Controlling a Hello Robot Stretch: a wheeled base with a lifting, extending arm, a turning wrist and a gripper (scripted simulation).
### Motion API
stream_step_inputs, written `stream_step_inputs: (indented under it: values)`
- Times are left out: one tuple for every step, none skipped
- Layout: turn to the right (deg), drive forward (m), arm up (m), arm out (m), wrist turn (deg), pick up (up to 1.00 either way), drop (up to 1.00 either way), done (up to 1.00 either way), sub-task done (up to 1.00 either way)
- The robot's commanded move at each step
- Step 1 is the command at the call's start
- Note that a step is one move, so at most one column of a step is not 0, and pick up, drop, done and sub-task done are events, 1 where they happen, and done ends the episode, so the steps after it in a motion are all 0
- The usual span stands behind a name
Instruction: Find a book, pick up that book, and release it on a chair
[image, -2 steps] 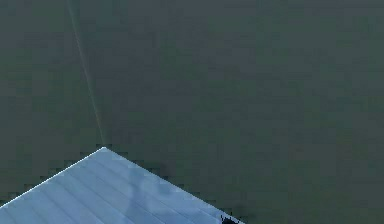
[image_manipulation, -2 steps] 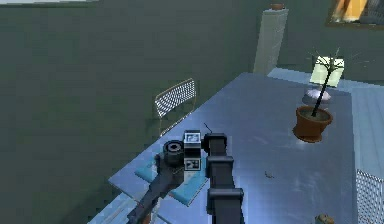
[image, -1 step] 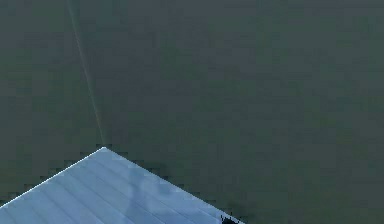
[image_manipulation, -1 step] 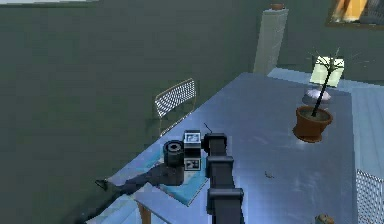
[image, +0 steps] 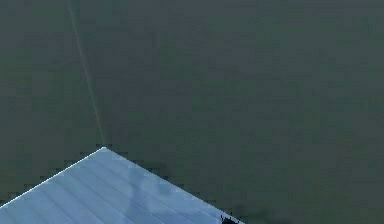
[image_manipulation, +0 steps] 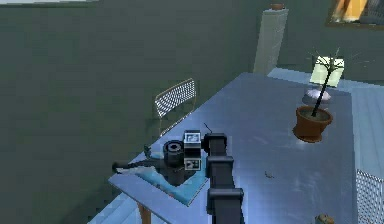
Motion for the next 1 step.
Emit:
stream_step_inputs:
  values:
    - [0.0,0.00,0.00,0.00,45.0,0.00,0.00,0.00,0.00]
